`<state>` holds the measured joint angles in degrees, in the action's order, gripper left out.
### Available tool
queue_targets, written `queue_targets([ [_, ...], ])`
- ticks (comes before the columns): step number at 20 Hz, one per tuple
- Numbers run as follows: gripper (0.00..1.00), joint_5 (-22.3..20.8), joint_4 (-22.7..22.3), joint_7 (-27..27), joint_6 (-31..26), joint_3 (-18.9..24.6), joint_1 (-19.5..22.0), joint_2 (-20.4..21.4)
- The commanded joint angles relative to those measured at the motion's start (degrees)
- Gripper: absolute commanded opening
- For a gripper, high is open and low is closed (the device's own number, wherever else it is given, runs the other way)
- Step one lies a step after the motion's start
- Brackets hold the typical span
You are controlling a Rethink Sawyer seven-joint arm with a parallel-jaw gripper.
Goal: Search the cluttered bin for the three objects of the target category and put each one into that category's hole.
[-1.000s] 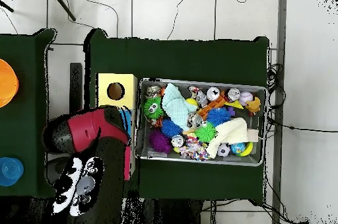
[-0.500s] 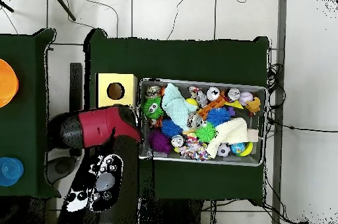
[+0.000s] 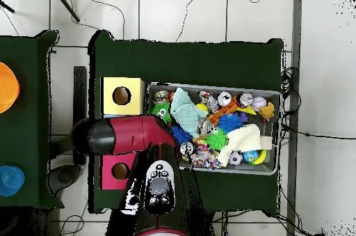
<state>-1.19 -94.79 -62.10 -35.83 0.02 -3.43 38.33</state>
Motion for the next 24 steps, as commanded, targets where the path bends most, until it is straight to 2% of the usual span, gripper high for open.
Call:
queue_targets([
  [1,0.0,0.72,-0.91,-8.82,18.22,12.05,1.64,-8.59],
  [9,0.0,-0.09,-1.26,-8.99,19.78,13.49,2.84,-8.89],
  [18,0.0,-1.33,0.1,-9.94,20.34,11.75,1.37,-10.4],
  [24,0.0,-2.46,2.54,-10.93,20.97,9.22,-0.63,-13.31],
])
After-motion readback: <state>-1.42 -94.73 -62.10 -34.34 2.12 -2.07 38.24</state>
